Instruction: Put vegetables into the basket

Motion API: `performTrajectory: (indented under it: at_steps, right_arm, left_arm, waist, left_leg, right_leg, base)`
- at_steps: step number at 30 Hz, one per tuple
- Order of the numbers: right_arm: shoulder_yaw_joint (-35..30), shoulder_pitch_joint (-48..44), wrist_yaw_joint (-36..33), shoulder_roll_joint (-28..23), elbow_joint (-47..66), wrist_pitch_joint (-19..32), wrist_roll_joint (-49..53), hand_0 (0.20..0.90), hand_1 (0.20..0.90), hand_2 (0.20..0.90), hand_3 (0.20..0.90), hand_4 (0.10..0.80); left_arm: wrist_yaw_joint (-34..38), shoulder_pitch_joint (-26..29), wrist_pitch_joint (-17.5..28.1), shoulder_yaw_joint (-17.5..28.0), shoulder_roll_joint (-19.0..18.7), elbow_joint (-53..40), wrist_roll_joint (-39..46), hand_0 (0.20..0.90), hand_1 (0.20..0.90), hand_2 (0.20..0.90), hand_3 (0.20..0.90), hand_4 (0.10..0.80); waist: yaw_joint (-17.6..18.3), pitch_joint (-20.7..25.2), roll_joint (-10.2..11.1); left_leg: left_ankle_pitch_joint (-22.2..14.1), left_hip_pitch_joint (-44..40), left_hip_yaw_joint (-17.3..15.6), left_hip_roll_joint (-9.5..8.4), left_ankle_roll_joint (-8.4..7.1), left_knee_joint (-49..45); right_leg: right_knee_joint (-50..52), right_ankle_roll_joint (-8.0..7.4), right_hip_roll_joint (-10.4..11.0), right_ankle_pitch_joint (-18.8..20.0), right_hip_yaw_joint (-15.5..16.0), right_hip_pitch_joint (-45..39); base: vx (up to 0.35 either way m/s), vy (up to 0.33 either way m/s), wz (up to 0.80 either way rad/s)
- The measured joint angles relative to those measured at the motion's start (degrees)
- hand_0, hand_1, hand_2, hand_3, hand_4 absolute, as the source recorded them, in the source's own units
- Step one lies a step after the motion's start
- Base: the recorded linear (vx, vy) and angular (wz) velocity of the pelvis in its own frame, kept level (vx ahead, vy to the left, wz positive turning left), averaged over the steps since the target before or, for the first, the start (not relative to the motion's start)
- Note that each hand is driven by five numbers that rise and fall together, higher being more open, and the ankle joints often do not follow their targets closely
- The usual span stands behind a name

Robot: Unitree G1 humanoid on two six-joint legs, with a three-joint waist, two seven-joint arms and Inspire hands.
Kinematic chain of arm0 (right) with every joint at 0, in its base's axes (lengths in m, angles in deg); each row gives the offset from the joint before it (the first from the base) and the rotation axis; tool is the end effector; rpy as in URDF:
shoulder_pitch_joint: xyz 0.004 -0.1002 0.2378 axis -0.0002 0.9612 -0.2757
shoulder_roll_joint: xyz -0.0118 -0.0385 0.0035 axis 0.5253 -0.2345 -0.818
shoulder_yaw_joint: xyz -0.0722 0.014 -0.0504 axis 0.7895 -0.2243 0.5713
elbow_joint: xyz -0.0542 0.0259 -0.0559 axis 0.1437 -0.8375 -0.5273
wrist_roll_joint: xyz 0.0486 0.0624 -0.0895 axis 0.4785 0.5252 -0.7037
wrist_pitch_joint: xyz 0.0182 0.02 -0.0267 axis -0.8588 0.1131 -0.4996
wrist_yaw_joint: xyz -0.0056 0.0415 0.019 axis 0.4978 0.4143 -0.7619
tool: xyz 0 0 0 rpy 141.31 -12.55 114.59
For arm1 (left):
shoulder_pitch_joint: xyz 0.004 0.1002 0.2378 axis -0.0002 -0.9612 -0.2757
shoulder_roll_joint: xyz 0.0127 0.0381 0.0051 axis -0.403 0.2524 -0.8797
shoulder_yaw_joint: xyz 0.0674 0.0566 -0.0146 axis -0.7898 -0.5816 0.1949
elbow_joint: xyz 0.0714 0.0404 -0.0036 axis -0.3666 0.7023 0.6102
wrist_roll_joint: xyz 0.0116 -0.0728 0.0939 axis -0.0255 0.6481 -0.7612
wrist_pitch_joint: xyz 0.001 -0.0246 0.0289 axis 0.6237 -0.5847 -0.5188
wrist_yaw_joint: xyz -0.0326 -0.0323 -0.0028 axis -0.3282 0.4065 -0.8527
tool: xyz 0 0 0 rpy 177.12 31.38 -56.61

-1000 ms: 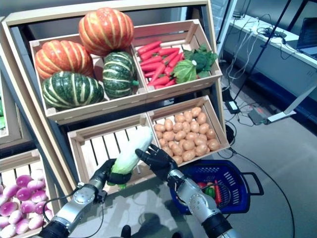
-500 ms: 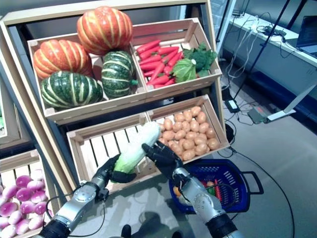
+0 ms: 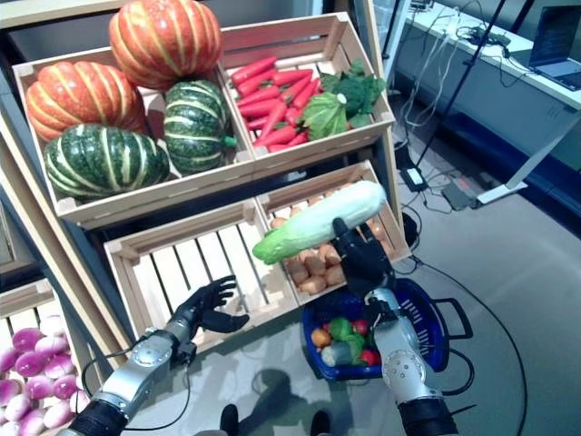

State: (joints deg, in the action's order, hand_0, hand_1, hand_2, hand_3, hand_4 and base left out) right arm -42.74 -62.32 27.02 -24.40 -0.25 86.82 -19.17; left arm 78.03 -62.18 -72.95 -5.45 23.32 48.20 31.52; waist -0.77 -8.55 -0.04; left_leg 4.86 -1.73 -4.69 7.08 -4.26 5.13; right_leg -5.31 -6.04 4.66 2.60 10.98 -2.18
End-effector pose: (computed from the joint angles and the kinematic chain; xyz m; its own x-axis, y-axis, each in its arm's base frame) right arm 0.2341 -0.2057 0.0540 0.9979 0.0312 0.0576 -0.0640 0.6502 0.7571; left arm 0.2170 0.1821 0.0012 0.8917 -0.1474 -0.4280 0.2369 0.9576 0.1638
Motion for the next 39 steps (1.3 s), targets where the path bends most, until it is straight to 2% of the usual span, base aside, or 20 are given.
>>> performTrajectory:
  at_steps: [7,10,15,20,26,32,37,39]
  right_arm:
    - [-4.79,2.09,-3.25,1.26,-0.36,1.61,-0.28,0.3,0.3,0.3,0.3,0.4]
    - [-5.46,2.71,-5.7,1.68,-0.45,2.52,-0.33,0.3,0.3,0.3,0.3,0.4]
    - [-6.71,4.49,-9.7,3.77,-1.3,7.04,-0.28,0.3,0.3,0.3,0.3,0.4]
    - [-7.81,5.01,-14.08,3.73,-5.02,7.59,-0.3,0.3,0.3,0.3,0.3,0.4]
    - [-9.07,6.91,-18.52,3.48,-7.15,7.96,-0.22,0.3,0.3,0.3,0.3,0.4]
    - [-10.33,8.14,-20.09,3.55,-7.73,9.17,0.84,0.3,0.3,0.3,0.3,0.4]
    - [-10.43,7.54,-21.95,3.64,-10.41,11.75,2.85,0.3,0.3,0.3,0.3,0.4]
    - [-10.44,6.7,-22.44,3.65,-11.25,12.65,4.43,0.3,0.3,0.3,0.3,0.4]
  left_arm:
    - [0.04,0.0,-0.03,1.28,-0.12,0.02,0.01,0.9,0.9,0.9,0.9,0.8]
    - [0.04,-0.01,-0.04,1.83,-0.16,0.02,0.03,0.9,0.9,0.9,0.9,0.8]
    - [0.14,-0.01,-0.06,2.94,-0.24,0.01,2.15,0.9,0.9,0.9,0.9,0.8]
    - [0.33,-0.01,-0.09,3.48,-0.64,-0.29,2.22,0.9,0.9,0.9,0.9,0.8]
    - [0.76,0.0,-0.67,4.7,-1.95,-1.8,2.27,0.9,0.9,0.9,0.9,0.8]
    - [1.13,0.03,-0.74,5.02,-2.52,-1.99,2.26,0.9,0.9,0.9,0.9,0.8]
    - [1.97,0.93,-0.64,5.05,-2.64,-2.2,2.29,0.9,0.9,0.9,0.9,0.8]
    - [2.87,1.95,-0.57,5.02,-2.93,-2.4,2.31,0.9,0.9,0.9,0.9,0.8]
  waist:
    - [0.43,-0.65,0.92]
    - [1.49,-1.13,1.49]
    - [1.98,-1.4,1.96]
    - [2.81,-1.85,2.43]
    - [3.06,-4.05,3.34]
    - [3.12,-5.07,3.65]
    - [3.09,-6.45,4.05]
    - [3.05,-8.45,4.07]
  left_leg:
    - [-0.21,-0.01,-0.59,-0.09,0.11,0.0]
    - [-0.27,0.01,-0.69,-0.15,0.16,0.0]
    - [-0.49,0.07,-1.8,-0.11,0.19,0.0]
    - [-0.5,0.57,-2.06,-0.13,0.2,0.0]
    - [-0.46,1.1,-3.26,-0.06,0.11,-0.01]
    - [-0.46,1.57,-3.63,-0.03,0.11,-0.01]
    - [-0.24,3.57,-3.61,-0.03,-0.04,-0.02]
    - [0.14,4.74,-3.59,-0.11,0.02,-0.06]
  right_leg:
    - [0.0,-0.16,0.03,0.14,-1.19,0.6]
    - [0.0,-0.23,-0.08,0.18,-1.34,0.67]
    - [0.01,-0.29,-0.19,0.27,-2.49,1.35]
    - [0.01,-0.26,-0.31,0.53,-2.67,2.04]
    - [0.01,-0.16,-0.46,0.96,-3.61,3.28]
    - [0.01,-0.12,-0.53,1.15,-4.03,3.95]
    - [0.21,-0.01,-0.6,1.54,-4.07,5.97]
    - [0.27,0.04,-0.63,2.03,-4.17,7.11]
  base:
    - [0.002,-0.003,-0.06]
    - [0.01,-0.007,-0.01]
    - [-0.048,-0.052,-0.1]
    - [-0.083,-0.054,-0.04]
    - [-0.055,-0.069,-0.1]
    - [-0.058,-0.058,-0.04]
    - [-0.117,-0.049,-0.01]
    - [-0.175,-0.04,0.0]
